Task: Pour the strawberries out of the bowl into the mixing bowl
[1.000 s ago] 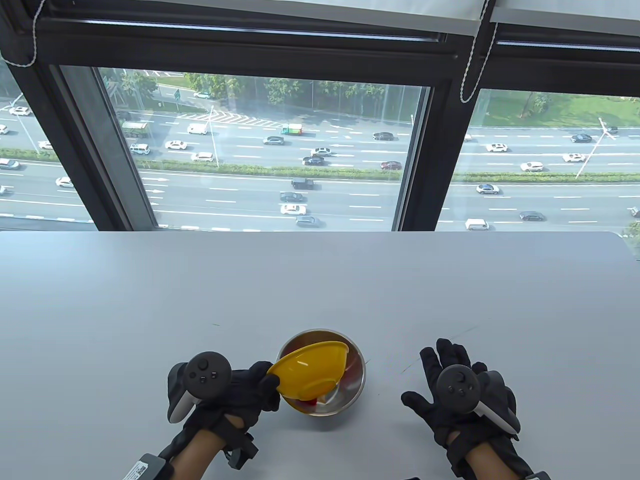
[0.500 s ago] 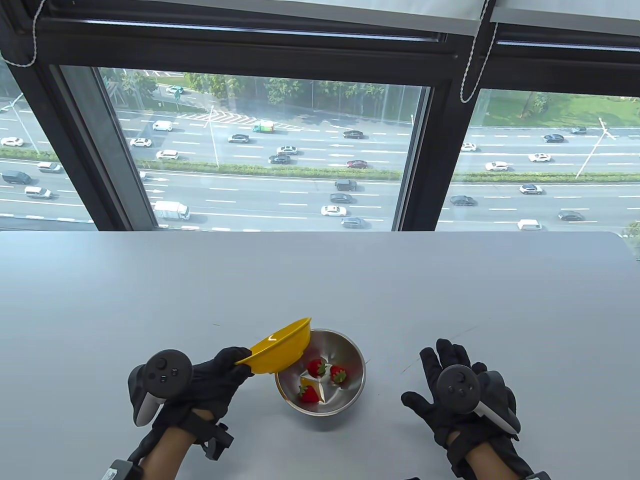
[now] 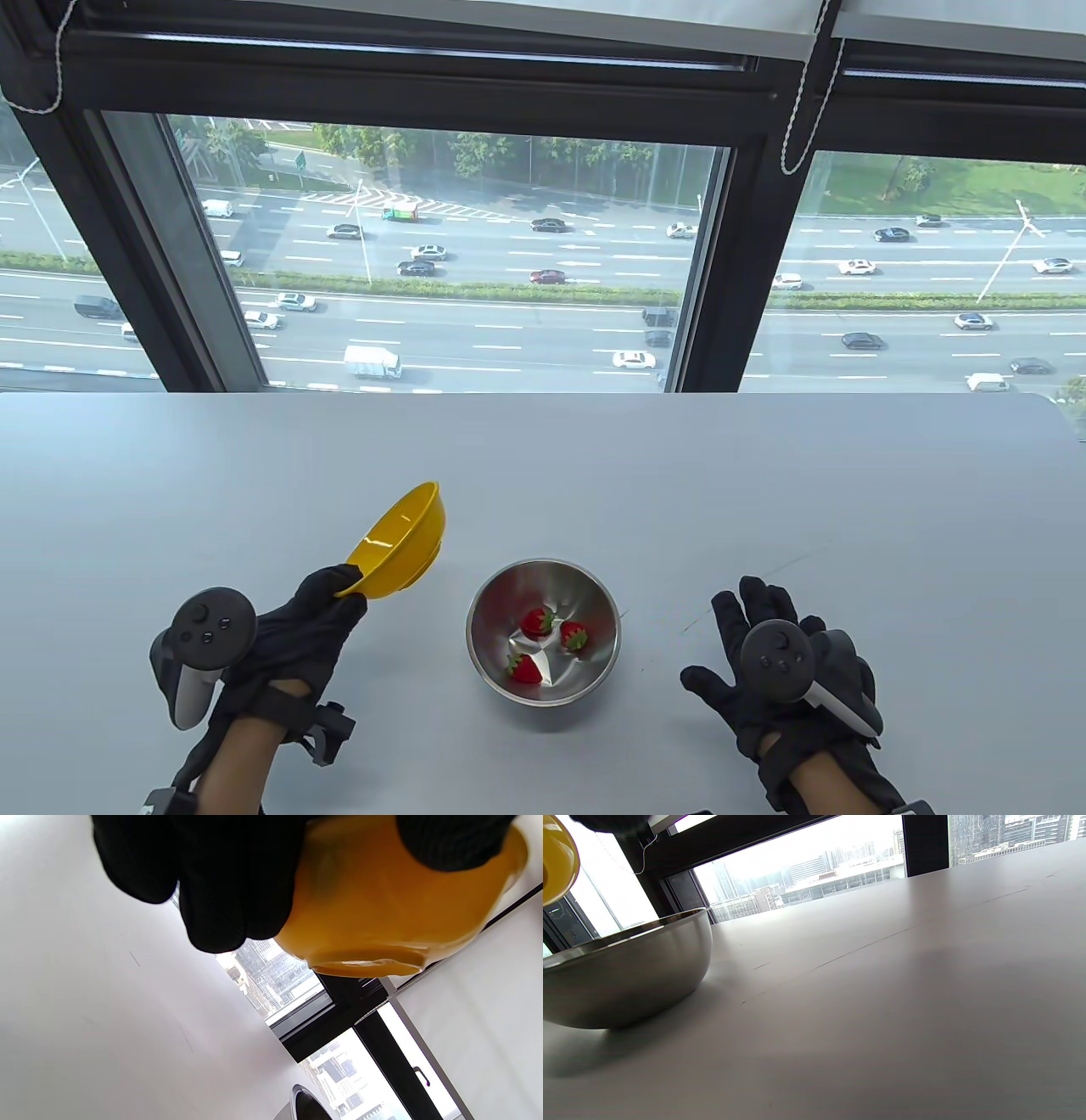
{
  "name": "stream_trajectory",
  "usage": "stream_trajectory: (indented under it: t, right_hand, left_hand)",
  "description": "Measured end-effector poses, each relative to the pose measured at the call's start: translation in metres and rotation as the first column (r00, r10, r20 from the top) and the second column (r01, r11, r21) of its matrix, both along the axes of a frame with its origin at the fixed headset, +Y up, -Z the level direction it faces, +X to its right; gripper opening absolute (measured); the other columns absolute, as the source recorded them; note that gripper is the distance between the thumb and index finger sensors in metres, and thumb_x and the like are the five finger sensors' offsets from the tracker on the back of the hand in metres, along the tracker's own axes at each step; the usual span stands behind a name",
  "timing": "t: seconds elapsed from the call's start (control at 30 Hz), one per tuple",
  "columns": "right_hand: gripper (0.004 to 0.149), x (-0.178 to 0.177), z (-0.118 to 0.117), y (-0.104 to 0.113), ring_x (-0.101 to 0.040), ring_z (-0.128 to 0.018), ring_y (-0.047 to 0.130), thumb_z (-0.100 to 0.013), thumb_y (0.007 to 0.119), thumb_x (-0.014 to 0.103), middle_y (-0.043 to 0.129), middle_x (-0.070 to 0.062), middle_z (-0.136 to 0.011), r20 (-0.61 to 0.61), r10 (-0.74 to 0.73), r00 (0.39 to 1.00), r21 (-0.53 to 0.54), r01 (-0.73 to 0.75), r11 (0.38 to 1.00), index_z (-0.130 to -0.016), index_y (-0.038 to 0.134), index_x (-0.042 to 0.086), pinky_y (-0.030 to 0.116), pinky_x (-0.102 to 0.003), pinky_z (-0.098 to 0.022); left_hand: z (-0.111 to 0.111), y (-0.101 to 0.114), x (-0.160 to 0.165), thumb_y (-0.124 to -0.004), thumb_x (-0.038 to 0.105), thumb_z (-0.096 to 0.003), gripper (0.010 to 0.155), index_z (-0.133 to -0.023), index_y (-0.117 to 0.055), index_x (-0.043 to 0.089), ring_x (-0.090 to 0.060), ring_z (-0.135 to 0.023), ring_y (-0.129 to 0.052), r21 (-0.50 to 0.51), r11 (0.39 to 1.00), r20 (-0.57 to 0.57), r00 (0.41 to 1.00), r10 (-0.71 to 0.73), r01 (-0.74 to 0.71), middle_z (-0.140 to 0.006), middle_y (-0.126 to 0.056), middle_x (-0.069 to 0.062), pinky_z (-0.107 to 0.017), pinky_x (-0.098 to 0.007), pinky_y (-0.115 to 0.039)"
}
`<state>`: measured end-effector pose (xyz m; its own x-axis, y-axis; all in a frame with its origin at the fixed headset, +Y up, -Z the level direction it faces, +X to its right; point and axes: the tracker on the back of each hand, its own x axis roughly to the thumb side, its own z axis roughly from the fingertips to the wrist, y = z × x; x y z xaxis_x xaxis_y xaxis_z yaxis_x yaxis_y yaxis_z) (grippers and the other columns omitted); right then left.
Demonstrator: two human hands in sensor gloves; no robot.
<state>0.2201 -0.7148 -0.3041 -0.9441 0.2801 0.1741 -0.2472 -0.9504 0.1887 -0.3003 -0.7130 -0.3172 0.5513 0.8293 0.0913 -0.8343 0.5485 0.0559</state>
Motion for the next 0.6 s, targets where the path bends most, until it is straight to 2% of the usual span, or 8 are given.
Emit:
stream_trajectory:
  t: [0.27, 0.53, 0.6]
  right_hand:
    - [0.091, 0.000, 0.000, 0.000, -0.047, -0.105, 0.014, -0.038, 0.062, 0.070, 0.004, -0.014, -0.112, 0.000, 0.000, 1.000, -0.001, 0.000, 1.000, -0.107, 0.025, 0.022, 0.019, -0.076, -0.066]
    - [0.091, -0.001, 0.000, -0.001, -0.047, -0.105, 0.013, -0.038, 0.062, 0.070, 0.004, -0.013, -0.112, -0.005, 0.001, 1.000, -0.007, -0.001, 1.000, -0.107, 0.025, 0.022, 0.019, -0.076, -0.066]
    - [0.092, -0.001, 0.000, -0.001, -0.047, -0.105, 0.013, -0.038, 0.061, 0.070, 0.004, -0.014, -0.112, -0.004, 0.001, 1.000, -0.008, -0.001, 1.000, -0.107, 0.025, 0.022, 0.018, -0.076, -0.066]
  left_hand:
    - [0.001, -0.001, -0.020, -0.074, 0.064, -0.0381, 0.067, -0.095, -0.071, 0.028, -0.035, -0.084, -0.100, -0.024, 0.999, -0.068, 0.997, 0.040, -0.041, -0.095, -0.089, -0.015, -0.064, -0.058, -0.075]
    - [0.003, -0.002, -0.042, -0.080, 0.069, -0.0311, 0.078, -0.093, -0.073, 0.024, -0.035, -0.083, -0.101, -0.030, 0.996, -0.149, 0.986, 0.078, -0.084, -0.094, -0.089, -0.017, -0.063, -0.057, -0.077]
    - [0.004, -0.001, -0.047, -0.081, 0.074, -0.0259, 0.084, -0.090, -0.077, 0.021, -0.034, -0.075, -0.108, -0.040, 0.994, -0.190, 0.977, 0.095, -0.104, -0.089, -0.093, -0.018, -0.058, -0.056, -0.084]
